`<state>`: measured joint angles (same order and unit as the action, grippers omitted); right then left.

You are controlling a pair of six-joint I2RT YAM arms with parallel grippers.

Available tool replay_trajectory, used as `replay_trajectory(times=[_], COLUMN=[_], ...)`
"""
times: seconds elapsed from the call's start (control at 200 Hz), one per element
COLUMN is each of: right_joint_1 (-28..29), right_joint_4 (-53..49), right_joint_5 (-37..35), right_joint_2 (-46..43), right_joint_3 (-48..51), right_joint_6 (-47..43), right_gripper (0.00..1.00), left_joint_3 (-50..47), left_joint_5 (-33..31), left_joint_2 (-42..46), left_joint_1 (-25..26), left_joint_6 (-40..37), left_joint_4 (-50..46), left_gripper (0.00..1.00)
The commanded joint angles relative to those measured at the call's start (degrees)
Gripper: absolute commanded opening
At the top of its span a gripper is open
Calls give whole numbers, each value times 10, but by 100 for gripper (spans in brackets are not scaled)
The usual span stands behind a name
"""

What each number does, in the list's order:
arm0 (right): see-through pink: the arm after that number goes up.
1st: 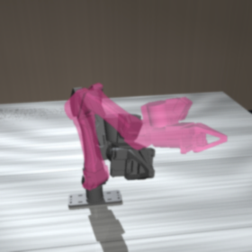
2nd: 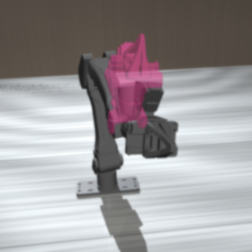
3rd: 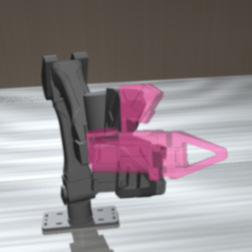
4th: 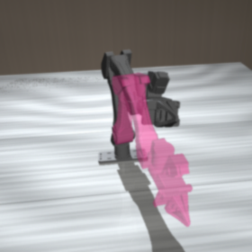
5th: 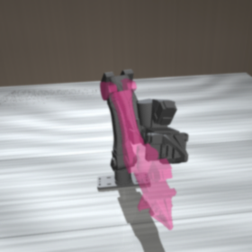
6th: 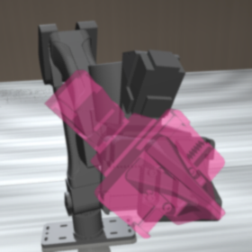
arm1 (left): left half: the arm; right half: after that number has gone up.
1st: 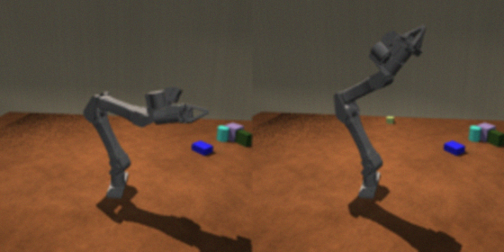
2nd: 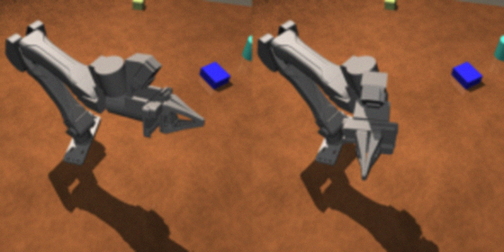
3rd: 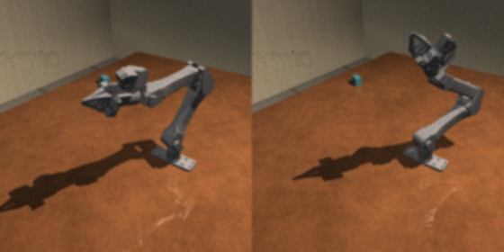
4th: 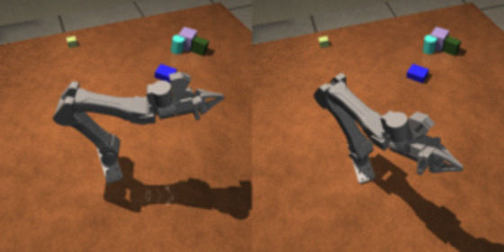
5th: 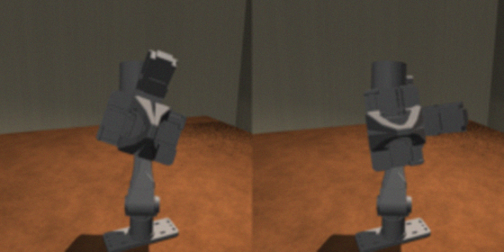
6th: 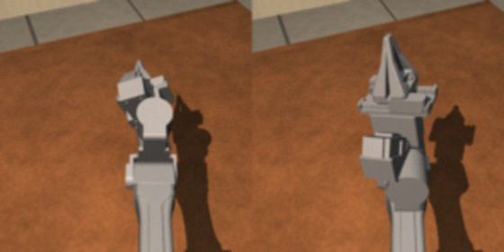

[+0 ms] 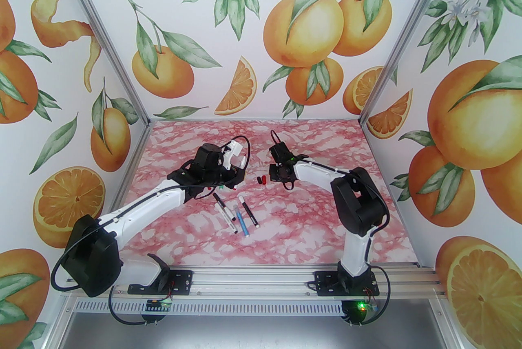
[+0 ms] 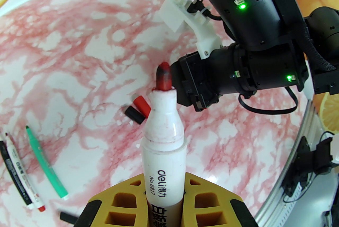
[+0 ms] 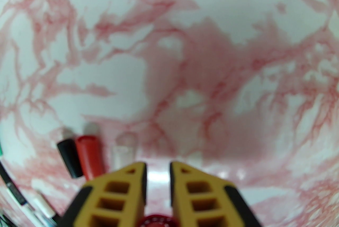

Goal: Open the pen caps

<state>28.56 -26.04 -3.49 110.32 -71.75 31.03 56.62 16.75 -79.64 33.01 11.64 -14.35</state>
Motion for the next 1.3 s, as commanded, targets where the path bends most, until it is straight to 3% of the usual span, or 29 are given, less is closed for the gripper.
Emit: replay_trajectory(times=[0.0,0.861,1.131,1.291], right_joint_1=[-1,2,16,30], right_joint_4=[-11,-35,-59,-42], right_joint_5=[3,17,-10,-25], right_joint_2=[19,37,-2,-54], right_joint_3=[-22,-46,-45,-18], right_joint_6=[9,21,24,10], right_gripper=[20,30,34,37], left_joint_3=[-9,-20,-14,2], left_joint_5=[4,4,11,-16], left_joint_2=[22,27,2,-23], left_joint_1=[-2,-4,-10,-11], left_joint_6=[-3,-10,6,25], left_joint_4=[9,0,8,-2], left_gripper=[0,0,0,0])
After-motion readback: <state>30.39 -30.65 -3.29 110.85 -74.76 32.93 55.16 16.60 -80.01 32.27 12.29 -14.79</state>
